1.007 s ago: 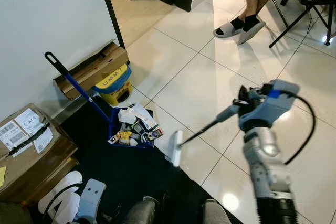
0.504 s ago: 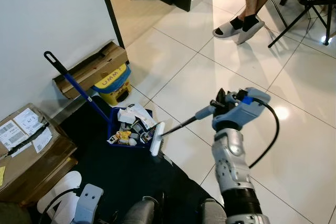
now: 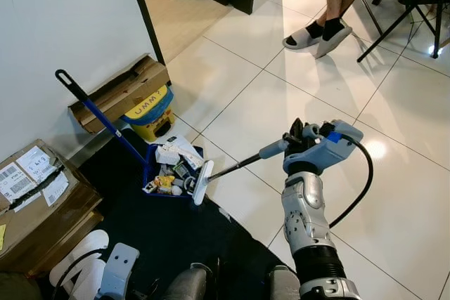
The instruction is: Sweep floor
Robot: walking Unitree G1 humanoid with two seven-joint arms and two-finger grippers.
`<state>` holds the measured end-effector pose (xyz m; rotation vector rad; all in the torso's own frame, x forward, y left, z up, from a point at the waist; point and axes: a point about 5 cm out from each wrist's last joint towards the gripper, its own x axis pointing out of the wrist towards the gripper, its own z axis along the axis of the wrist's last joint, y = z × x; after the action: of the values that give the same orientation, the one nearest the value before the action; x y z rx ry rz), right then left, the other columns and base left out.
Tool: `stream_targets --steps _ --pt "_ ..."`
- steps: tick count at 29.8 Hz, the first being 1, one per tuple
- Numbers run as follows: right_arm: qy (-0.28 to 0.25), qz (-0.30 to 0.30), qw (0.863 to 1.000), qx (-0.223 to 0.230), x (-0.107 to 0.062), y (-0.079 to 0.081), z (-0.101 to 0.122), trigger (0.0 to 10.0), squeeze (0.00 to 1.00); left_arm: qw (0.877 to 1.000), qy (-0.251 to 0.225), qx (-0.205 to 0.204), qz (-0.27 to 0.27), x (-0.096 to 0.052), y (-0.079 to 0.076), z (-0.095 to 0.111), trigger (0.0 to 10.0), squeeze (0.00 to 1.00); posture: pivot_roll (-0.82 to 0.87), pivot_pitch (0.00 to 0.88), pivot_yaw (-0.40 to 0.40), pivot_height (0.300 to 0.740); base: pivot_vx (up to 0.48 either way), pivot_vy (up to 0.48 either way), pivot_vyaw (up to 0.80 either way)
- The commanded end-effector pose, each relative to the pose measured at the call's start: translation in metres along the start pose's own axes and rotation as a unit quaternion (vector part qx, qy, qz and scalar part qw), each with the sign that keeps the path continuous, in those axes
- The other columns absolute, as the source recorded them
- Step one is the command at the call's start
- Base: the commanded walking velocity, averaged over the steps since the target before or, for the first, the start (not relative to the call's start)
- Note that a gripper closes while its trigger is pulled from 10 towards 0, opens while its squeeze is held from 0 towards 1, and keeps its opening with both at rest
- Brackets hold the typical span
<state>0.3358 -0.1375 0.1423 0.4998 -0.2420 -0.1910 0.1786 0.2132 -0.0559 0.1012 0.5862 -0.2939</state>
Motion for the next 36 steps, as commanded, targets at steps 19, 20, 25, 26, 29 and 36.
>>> stream_targets --steps 19,20,25,26,29,36 --pt "-0.012 0.074 0.988 0.134 -0.002 0.063 0.003 10.0 0.0 1.0 0.023 -0.018 0.006 0.003 -0.006 -0.007 10.0 0.0 -0.04 0.31 0.073 0.74 0.0 0.0 0.0" --pt "-0.012 0.074 0.988 0.134 -0.002 0.063 0.003 10.0 0.0 1.0 0.023 -0.018 0.006 0.003 -0.006 -0.007 10.0 0.0 -0.04 0.31 0.073 0.74 0.0 0.0 0.0" --pt "-0.011 0.08 0.988 0.129 -0.002 0.063 0.004 10.0 0.0 0.999 0.025 -0.019 0.008 0.006 -0.007 -0.005 10.0 0.0 -0.05 0.294 0.069 0.74 0.0 0.0 0.0" --pt "-0.011 0.08 0.988 0.129 -0.002 0.063 0.004 10.0 0.0 0.999 0.025 -0.019 0.008 0.006 -0.007 -0.005 10.0 0.0 -0.05 0.294 0.069 0.74 0.0 0.0 0.0" --pt "-0.015 0.084 0.988 0.132 -0.003 0.06 0.01 10.0 0.0 0.999 0.029 -0.022 0.011 0.009 -0.008 -0.003 10.0 0.0 -0.08 0.256 0.057 0.74 0.0 0.0 0.0" --pt "-0.022 0.094 0.986 0.139 -0.004 0.056 0.022 10.0 0.0 0.999 0.039 -0.029 0.015 0.015 -0.01 0.0 10.0 0.0 -0.1 0.215 0.046 0.74 0.0 0.0 0.0"
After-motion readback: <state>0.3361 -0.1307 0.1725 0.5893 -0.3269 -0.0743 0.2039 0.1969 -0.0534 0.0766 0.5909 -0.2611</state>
